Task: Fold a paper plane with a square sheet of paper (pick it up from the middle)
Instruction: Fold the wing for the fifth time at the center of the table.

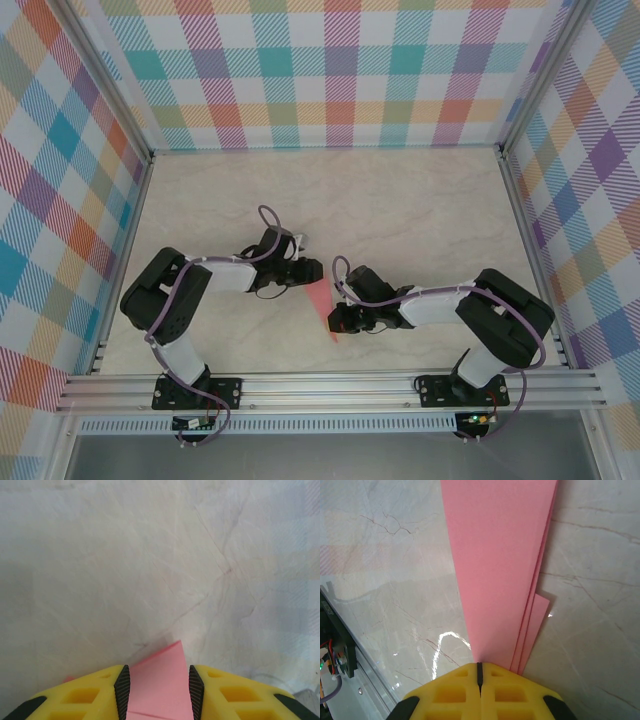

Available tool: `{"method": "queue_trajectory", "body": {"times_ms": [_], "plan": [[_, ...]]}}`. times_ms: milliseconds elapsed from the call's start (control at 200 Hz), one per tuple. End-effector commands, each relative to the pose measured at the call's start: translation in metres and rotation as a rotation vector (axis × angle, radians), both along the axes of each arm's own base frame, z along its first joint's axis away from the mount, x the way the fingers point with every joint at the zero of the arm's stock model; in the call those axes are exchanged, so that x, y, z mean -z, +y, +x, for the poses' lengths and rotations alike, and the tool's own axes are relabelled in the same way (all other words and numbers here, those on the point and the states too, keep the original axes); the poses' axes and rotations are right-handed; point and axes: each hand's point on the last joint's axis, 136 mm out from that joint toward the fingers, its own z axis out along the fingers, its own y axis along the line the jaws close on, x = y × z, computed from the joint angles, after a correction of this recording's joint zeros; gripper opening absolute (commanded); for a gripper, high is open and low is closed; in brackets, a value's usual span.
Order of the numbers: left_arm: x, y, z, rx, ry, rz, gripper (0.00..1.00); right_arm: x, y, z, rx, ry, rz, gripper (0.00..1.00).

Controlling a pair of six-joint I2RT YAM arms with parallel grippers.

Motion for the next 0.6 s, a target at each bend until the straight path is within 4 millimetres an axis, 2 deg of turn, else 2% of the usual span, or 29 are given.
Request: {"method": "queue_trajectory", "body": {"times_ms": [0, 180, 325, 415, 505, 595], "plan": [[0.004, 0.03, 0.036, -0.092, -0.085, 0.101, 0.39, 0.046, -0.054, -0.042, -0.007, 0.181, -0.246, 0.02], [-0.018, 0.032, 0.048, -0.102, -0.108, 0.103, 0.4, 0.047, -0.051, -0.037, 0.01, 0.178, -0.254, 0.03], [-0.054, 0.028, 0.047, -0.092, -0.149, 0.055, 0.41, 0.045, -0.048, -0.032, 0.037, 0.169, -0.248, 0.03], [-0.072, 0.027, 0.035, -0.085, -0.159, 0.013, 0.4, 0.043, -0.047, -0.028, 0.049, 0.159, -0.25, 0.04], [-0.082, 0.026, 0.013, -0.072, -0.159, -0.019, 0.35, 0.041, -0.047, -0.025, 0.06, 0.143, -0.254, 0.04], [-0.078, 0.025, -0.013, -0.065, -0.138, -0.023, 0.31, 0.038, -0.048, -0.021, 0.077, 0.119, -0.25, 0.05]]}}
